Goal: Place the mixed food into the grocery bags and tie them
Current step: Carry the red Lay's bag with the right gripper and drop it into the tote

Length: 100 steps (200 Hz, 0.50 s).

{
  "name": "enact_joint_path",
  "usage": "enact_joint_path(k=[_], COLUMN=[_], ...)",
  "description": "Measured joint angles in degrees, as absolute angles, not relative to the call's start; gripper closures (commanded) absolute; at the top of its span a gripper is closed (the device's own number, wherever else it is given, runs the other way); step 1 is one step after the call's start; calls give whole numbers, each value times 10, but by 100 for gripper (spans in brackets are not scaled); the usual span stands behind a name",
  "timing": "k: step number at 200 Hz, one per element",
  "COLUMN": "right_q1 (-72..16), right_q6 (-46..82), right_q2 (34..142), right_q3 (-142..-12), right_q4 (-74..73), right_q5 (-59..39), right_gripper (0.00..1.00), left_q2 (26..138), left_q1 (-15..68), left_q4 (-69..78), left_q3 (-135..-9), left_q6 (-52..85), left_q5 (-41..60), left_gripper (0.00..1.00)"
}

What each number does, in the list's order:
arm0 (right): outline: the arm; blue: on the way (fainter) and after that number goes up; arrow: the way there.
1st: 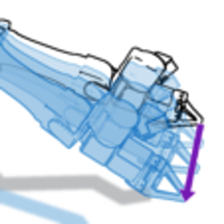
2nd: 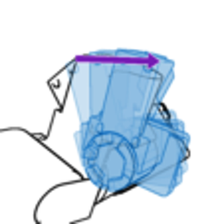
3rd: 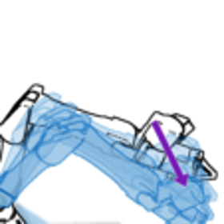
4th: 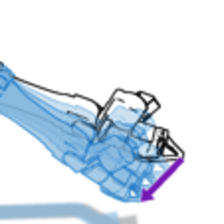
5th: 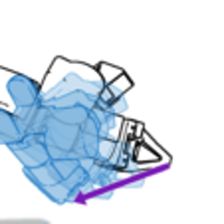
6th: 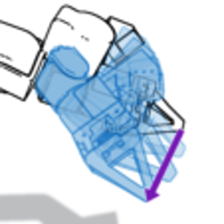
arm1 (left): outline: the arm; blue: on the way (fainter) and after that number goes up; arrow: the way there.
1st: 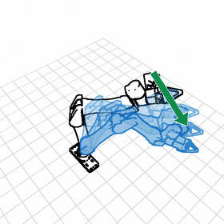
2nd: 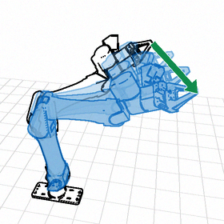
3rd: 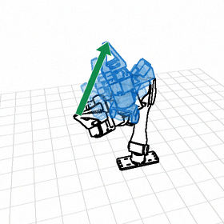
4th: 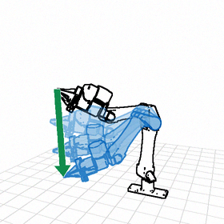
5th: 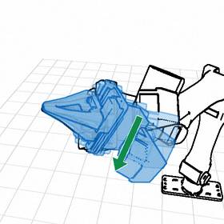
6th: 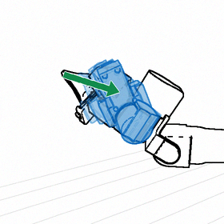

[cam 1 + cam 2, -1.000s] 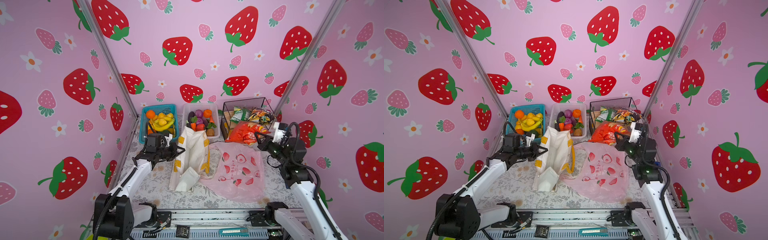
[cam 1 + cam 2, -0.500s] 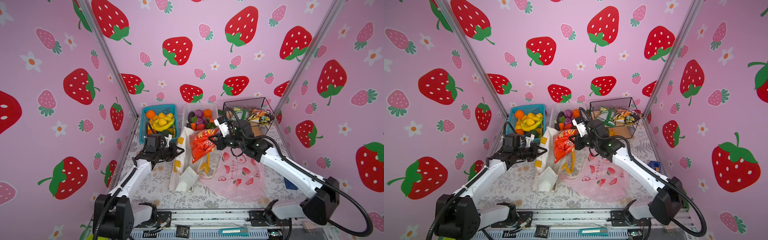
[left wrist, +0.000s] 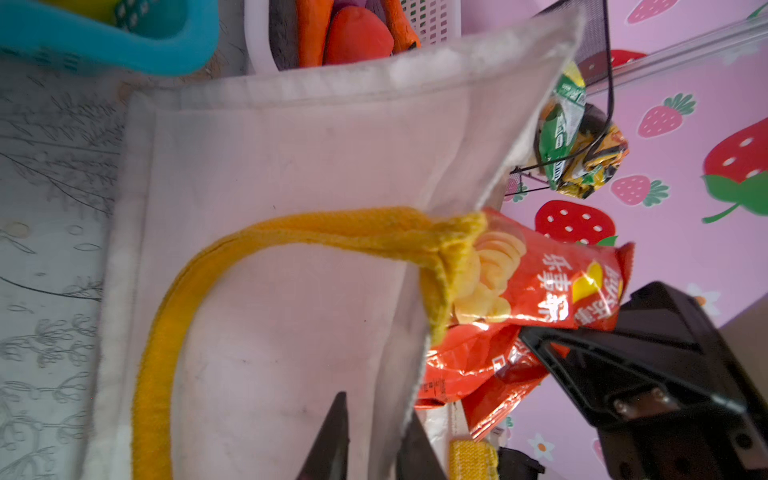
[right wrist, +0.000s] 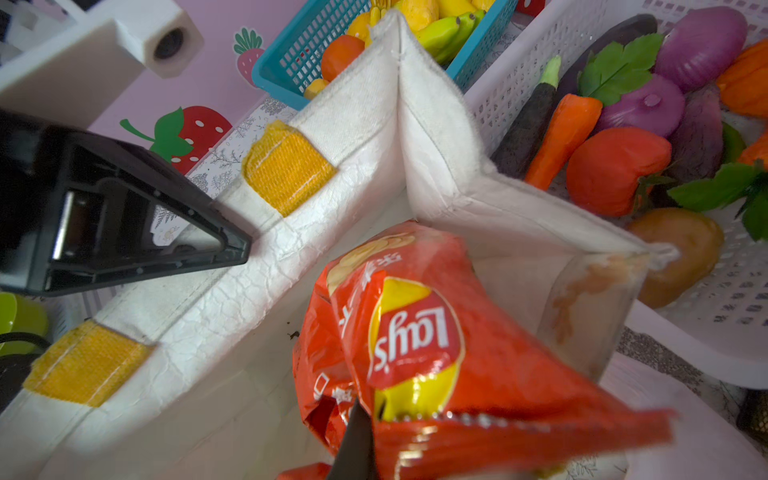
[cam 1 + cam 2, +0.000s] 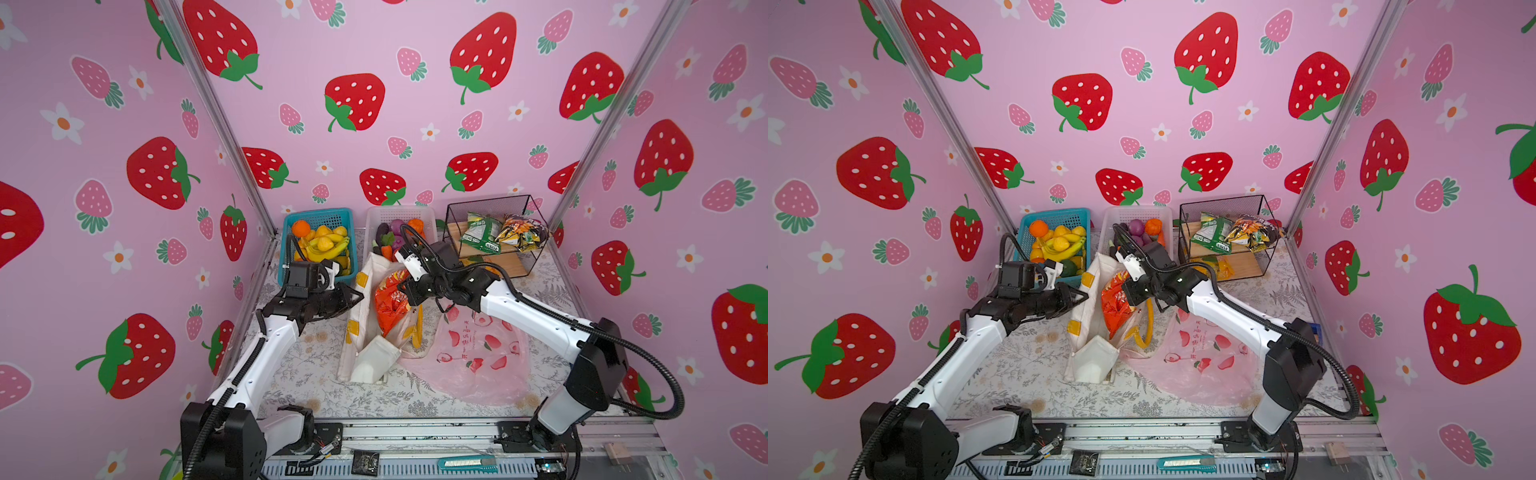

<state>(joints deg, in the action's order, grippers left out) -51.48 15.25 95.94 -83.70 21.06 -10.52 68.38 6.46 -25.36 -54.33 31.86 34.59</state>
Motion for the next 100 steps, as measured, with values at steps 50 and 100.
enact_joint_path(k=[50,100], right_q1=[-541,-561], right_q6=[183,202], right_q2=[1035,1095], right_q3=[-854,-869], right_q4=[167,119], right_q5=[-78,-90], right_gripper=[89,65], left_q2=[680,670], left_q1=[56,38], left_q4=[-285,-280], left_q3=[-548,-542], left_q6=[285,288], left_q5=[306,304], left_gripper=[100,100])
